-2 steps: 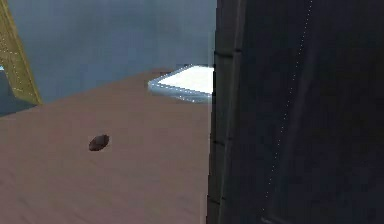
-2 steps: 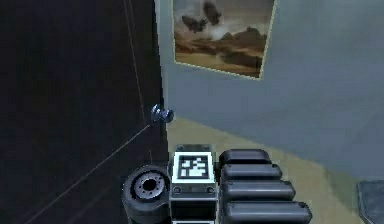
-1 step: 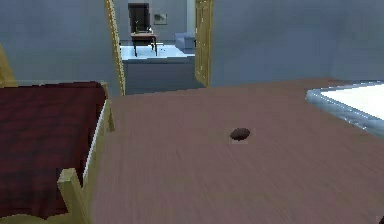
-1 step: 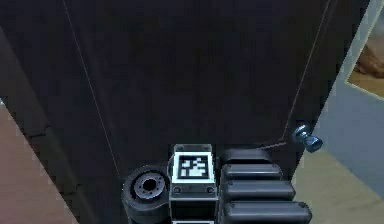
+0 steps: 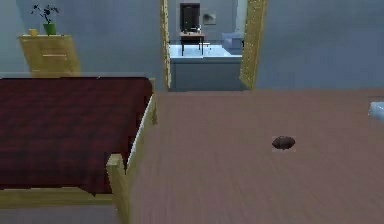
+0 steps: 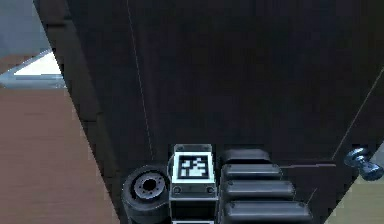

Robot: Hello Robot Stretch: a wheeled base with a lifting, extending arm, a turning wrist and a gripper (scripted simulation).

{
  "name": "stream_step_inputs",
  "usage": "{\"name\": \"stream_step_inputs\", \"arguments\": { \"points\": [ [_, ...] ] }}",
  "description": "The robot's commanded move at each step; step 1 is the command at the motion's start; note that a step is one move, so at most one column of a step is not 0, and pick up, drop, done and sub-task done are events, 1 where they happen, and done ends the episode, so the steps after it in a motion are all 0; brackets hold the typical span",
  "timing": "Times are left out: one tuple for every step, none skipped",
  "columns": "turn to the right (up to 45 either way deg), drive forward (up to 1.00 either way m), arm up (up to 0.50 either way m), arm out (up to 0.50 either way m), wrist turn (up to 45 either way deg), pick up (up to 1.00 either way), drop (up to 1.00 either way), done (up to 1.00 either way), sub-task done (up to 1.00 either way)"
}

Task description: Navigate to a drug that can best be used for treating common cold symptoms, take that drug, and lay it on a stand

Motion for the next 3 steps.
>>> {"name": "stream_step_inputs", "arguments": {
  "points": [
    [0.0, 1.00, 0.00, 0.00, 0.0, 0.00, 0.00, 0.00, 0.00],
    [0.0, 1.00, 0.00, 0.00, 0.0, 0.00, 0.00, 0.00, 0.00],
    [0.0, 1.00, 0.00, 0.00, 0.0, 0.00, 0.00, 0.00, 0.00]
  ]
}}
